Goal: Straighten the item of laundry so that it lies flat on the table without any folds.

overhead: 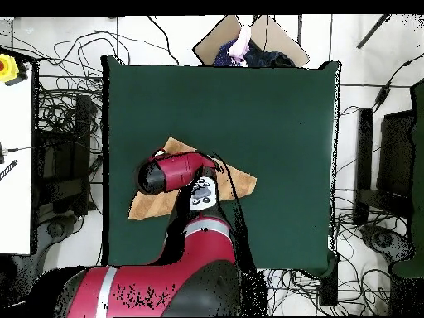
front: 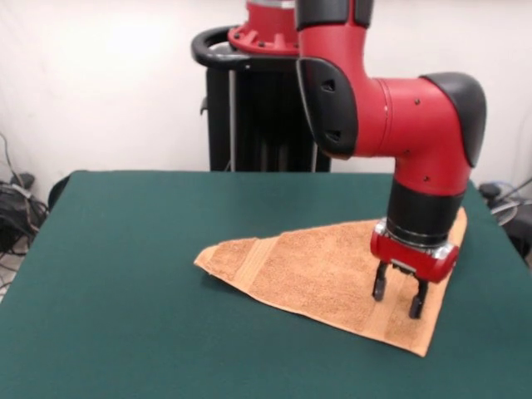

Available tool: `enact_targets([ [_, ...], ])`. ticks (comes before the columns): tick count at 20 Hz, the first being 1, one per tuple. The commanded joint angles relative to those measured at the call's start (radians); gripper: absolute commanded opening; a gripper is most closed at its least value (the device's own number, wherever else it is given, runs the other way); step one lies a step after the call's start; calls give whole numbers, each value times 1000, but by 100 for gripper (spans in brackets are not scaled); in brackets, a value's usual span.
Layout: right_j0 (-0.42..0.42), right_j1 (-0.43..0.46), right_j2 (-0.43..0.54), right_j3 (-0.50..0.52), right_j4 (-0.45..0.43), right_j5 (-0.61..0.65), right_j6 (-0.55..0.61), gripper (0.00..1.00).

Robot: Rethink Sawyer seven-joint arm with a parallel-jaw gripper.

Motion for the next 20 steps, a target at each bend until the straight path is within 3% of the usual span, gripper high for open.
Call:
enact_targets([
  [1, 39, 40, -24, -33, 64, -37, 151, 100],
  [5, 59, 48, -51, -42, 62, -49, 135, 100],
  [6, 63, 50, -55, -41, 65, -54, 133, 0],
  [20, 83, 37, -59, -16, 116, -34, 150, 0],
])
